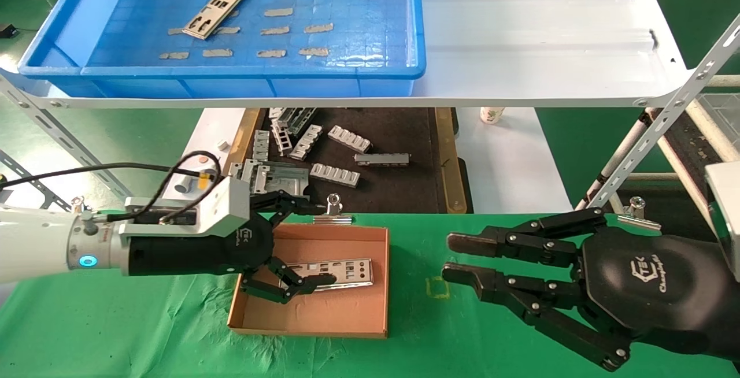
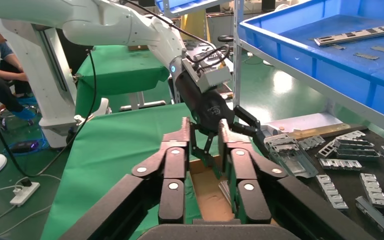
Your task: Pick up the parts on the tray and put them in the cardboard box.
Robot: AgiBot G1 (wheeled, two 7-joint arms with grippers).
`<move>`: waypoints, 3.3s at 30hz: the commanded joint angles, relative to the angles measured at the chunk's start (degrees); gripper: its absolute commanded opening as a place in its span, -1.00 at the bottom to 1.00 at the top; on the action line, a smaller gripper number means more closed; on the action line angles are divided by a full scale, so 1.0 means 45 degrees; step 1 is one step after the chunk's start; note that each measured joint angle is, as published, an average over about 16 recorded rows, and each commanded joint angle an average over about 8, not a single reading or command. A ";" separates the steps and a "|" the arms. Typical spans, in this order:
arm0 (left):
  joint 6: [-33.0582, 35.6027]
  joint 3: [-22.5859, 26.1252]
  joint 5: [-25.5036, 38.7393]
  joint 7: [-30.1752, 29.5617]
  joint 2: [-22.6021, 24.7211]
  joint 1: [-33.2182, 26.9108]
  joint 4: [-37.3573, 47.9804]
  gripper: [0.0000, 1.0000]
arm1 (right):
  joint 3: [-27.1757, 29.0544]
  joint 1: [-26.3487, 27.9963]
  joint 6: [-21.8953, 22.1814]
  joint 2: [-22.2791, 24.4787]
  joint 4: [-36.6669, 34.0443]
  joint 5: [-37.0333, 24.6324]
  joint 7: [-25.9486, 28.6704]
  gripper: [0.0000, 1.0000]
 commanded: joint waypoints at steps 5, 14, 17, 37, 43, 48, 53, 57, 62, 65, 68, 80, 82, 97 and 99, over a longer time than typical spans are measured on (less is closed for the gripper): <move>-0.0034 -0.0774 -0.0432 -0.0965 -0.0588 0.0694 -0.1495 1.00 | 0.0000 0.0000 0.0000 0.0000 0.0000 0.0000 0.0000 1.00; -0.0085 -0.1937 -0.1080 -0.2414 -0.1470 0.1737 -0.3739 1.00 | 0.0000 0.0000 0.0000 0.0000 0.0000 0.0000 0.0000 1.00; -0.0102 -0.2325 -0.1296 -0.2898 -0.1765 0.2085 -0.4489 1.00 | 0.0000 0.0000 0.0000 0.0000 0.0000 0.0000 0.0000 1.00; -0.0216 -0.4916 -0.2741 -0.6127 -0.3732 0.4408 -0.9491 1.00 | 0.0000 0.0000 0.0000 0.0000 0.0000 0.0000 0.0000 1.00; -0.0249 -0.5683 -0.3168 -0.7082 -0.4314 0.5095 -1.0970 1.00 | -0.0001 0.0000 0.0000 0.0000 0.0000 0.0000 0.0000 1.00; -0.0252 -0.6162 -0.3430 -0.7646 -0.4670 0.5520 -1.1917 1.00 | 0.0000 -0.0002 0.0002 0.0000 -0.0002 0.0002 0.0000 1.00; -0.0250 -0.6339 -0.3535 -0.7784 -0.4797 0.5677 -1.2260 1.00 | 0.0001 -0.0004 0.0003 0.0001 -0.0004 0.0004 0.0000 1.00; -0.0258 -0.6280 -0.3513 -0.7723 -0.4757 0.5627 -1.2128 1.00 | 0.0001 -0.0004 0.0003 0.0001 -0.0004 0.0004 0.0000 1.00; -0.0262 -0.6209 -0.3471 -0.7669 -0.4705 0.5565 -1.1984 1.00 | 0.0001 -0.0004 0.0003 0.0001 -0.0004 0.0004 0.0000 1.00; -0.0266 -0.6178 -0.3451 -0.7646 -0.4682 0.5537 -1.1922 1.00 | 0.0001 -0.0004 0.0003 0.0001 -0.0004 0.0004 0.0000 1.00; -0.0269 -0.6154 -0.3434 -0.7626 -0.4664 0.5516 -1.1873 1.00 | 0.0001 -0.0004 0.0003 0.0001 -0.0004 0.0004 0.0000 1.00; -0.0271 -0.6099 -0.3401 -0.7582 -0.4627 0.5468 -1.1766 1.00 | 0.0001 -0.0004 0.0004 0.0001 -0.0004 0.0004 0.0000 1.00; -0.0271 -0.6094 -0.3399 -0.7579 -0.4625 0.5464 -1.1757 1.00 | 0.0001 -0.0004 0.0004 0.0001 -0.0004 0.0004 0.0000 1.00; -0.0270 -0.6077 -0.3383 -0.7566 -0.4613 0.5450 -1.1721 1.00 | 0.0001 -0.0004 0.0003 0.0001 -0.0004 0.0004 0.0000 1.00; -0.0270 -0.6075 -0.3382 -0.7565 -0.4611 0.5448 -1.1719 1.00 | 0.0001 -0.0004 0.0003 0.0001 -0.0004 0.0004 0.0000 1.00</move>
